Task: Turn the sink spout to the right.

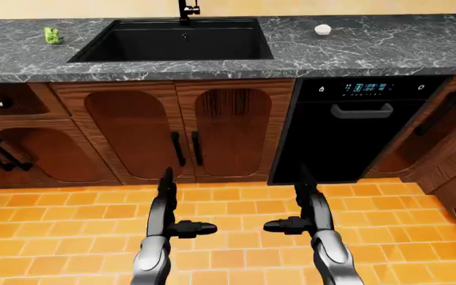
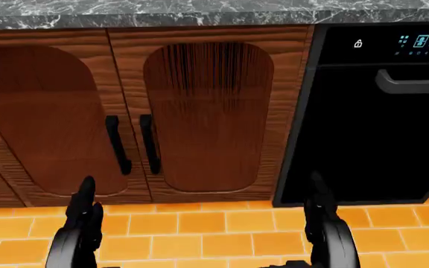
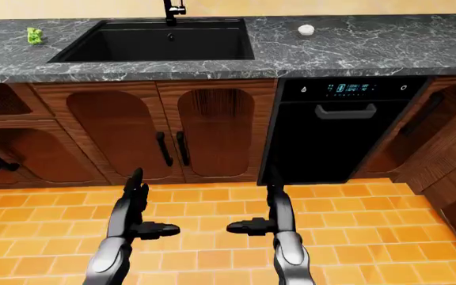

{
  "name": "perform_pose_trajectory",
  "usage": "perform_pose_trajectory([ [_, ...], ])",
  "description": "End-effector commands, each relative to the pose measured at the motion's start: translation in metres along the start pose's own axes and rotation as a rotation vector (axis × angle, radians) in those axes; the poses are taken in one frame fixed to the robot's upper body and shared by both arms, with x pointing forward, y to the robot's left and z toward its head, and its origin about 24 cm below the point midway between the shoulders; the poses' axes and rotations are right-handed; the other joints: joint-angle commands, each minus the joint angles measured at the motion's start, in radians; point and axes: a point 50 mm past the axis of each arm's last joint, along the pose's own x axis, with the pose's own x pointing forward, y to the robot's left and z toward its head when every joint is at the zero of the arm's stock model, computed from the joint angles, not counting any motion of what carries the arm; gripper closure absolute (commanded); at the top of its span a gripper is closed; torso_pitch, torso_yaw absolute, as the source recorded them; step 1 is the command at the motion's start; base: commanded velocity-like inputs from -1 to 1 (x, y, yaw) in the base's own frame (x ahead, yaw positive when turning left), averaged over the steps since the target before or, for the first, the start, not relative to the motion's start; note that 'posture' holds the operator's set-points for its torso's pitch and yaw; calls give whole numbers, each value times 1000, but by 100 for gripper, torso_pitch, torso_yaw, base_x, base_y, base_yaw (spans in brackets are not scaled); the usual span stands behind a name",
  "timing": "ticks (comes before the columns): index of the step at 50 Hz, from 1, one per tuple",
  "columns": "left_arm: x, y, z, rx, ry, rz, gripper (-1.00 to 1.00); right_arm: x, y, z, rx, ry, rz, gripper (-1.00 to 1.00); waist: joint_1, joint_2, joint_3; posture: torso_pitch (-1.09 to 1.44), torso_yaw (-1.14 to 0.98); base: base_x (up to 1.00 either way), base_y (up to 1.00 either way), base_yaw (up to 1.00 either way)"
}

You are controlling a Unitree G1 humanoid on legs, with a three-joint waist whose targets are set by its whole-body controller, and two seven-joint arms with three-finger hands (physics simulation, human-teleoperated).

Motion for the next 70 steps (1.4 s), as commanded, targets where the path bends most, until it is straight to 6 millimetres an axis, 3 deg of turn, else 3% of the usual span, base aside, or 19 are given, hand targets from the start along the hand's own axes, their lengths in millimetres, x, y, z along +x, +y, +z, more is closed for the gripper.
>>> perform_pose_trajectory([
  [1,1,3,36,2,-175,8,-100,1,0,33,4,-169,13,-100,-2,-8,-1,0,0,0,0,0],
  [3,-3,4,40,4,-185,10,-100,0,1,32,-1,-168,19,-100,8,-1,-62,0,0,0,0,0],
  [5,-1,3,37,9,-179,8,-100,-1,1,39,-5,-166,20,-100,6,-6,-16,0,0,0,0,0],
  [7,-4,2,39,13,-184,7,-100,-2,1,36,-11,-167,21,-100,9,-8,-68,0,0,0,0,0],
  [8,-4,3,39,12,-185,7,-100,-3,1,37,-12,-168,23,-100,8,-7,-74,0,0,0,0,0],
  [20,-10,2,44,16,-200,3,-100,-5,1,38,-37,-163,20,-100,9,-3,-85,0,0,0,0,0],
  [21,-11,2,44,16,-201,2,-100,-4,1,38,-39,-162,18,-100,7,3,-102,0,0,0,16,0],
  [23,-11,2,44,16,-201,3,-100,-3,1,31,-42,-163,17,-100,1,-7,-78,0,0,0,42,0],
  [25,-11,2,44,17,-201,2,-100,-4,0,32,-49,-163,12,-100,-2,-63,-62,0,0,0,98,0],
  [28,-11,1,44,15,-200,-1,-100,-5,0,33,-49,-166,13,-100,-7,-68,-61,0,0,0,100,0],
  [34,-12,-1,43,25,-198,-12,-100,-6,2,34,-47,-182,26,-100,-18,-38,-30,0,0,0,83,0],
  [37,-13,-2,43,26,-198,-13,-100,-9,1,37,-47,-188,21,-100,-12,137,-52,0,0,0,0,0],
  [38,-14,-2,44,26,-199,-16,-100,-9,1,38,-47,-190,22,-100,-4,71,-20,0,0,0,0,0],
  [41,-12,-2,42,28,-197,-18,-100,-6,-2,34,-54,-172,5,-100,3,48,-42,0,0,0,0,0],
  [51,-10,-3,41,26,-193,-23,-100,-13,-2,42,-52,-181,2,-100,19,5,-51,0,0,0,0,0],
  [55,-12,-2,42,28,-197,-18,-100,-15,-4,46,-52,-179,-2,-100,31,-66,-57,0,0,0,0,0],
  [56,-10,-1,41,27,-194,-16,-100,-15,-5,46,-55,-184,-5,-100,28,-36,-50,0,0,0,0,0],
  [63,6,7,53,-4,-239,36,-100,-18,-15,60,-31,-225,-19,-100,17,-14,-74,0,0,0,0,0],
  [70,0,24,135,2,-361,45,-100,-5,-26,97,-86,-191,-37,-100,4,-10,-87,0,0,0,0,0],
])
